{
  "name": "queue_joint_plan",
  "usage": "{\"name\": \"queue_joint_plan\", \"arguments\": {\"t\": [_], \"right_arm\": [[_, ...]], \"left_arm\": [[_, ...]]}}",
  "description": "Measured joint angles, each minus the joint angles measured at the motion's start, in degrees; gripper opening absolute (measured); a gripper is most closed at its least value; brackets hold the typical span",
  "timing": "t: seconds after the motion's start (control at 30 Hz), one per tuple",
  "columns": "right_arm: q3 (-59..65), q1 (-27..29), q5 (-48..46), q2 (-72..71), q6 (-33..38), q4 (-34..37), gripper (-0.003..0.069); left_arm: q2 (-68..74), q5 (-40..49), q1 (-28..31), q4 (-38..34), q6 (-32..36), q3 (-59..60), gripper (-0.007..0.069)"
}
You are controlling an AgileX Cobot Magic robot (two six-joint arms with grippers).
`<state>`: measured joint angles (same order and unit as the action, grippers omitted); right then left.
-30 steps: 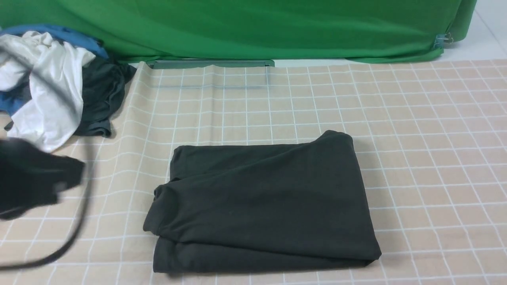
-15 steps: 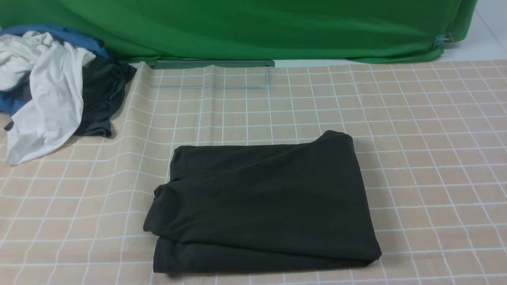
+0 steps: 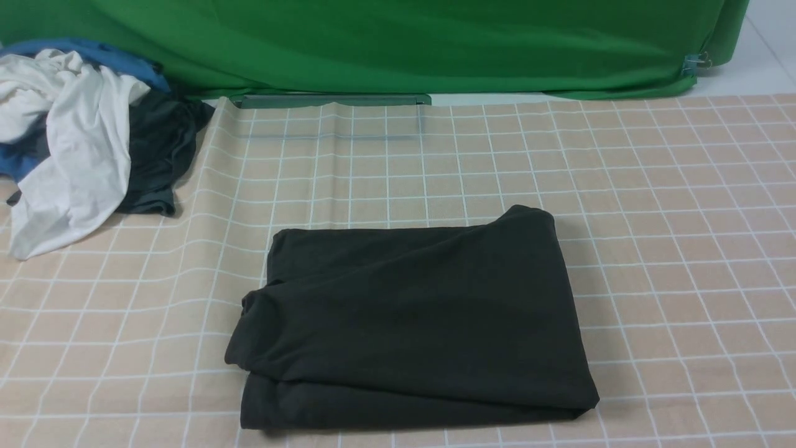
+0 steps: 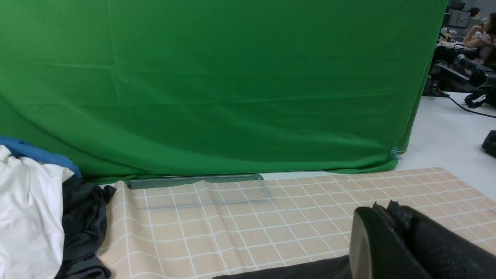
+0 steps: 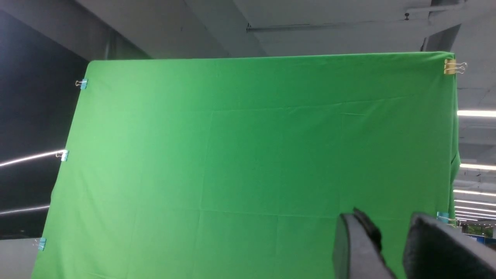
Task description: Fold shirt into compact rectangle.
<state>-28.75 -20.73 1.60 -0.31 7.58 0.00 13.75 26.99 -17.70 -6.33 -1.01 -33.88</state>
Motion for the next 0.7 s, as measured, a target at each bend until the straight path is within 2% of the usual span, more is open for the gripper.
{"name": "queue_joint_plan", "arguments": {"t": [0.27, 0.4, 0.7], "right_arm": [[0.0, 0.0, 0.0, 0.0, 0.0, 0.0, 0.0235], [0.0, 0.0, 0.0, 0.0, 0.0, 0.0, 0.0235], [0.0, 0.0, 0.0, 0.0, 0.0, 0.0, 0.0237]], "left_arm": [[0.0, -0.48, 0.0, 1.08, 1.53, 0.18, 0.0019], [-1.97, -6.44, 1.34, 2.64, 2.63, 5.5, 0.0019], [-13.36, -16.98, 15.48, 4.17, 2.69, 29.9, 0.002]]}}
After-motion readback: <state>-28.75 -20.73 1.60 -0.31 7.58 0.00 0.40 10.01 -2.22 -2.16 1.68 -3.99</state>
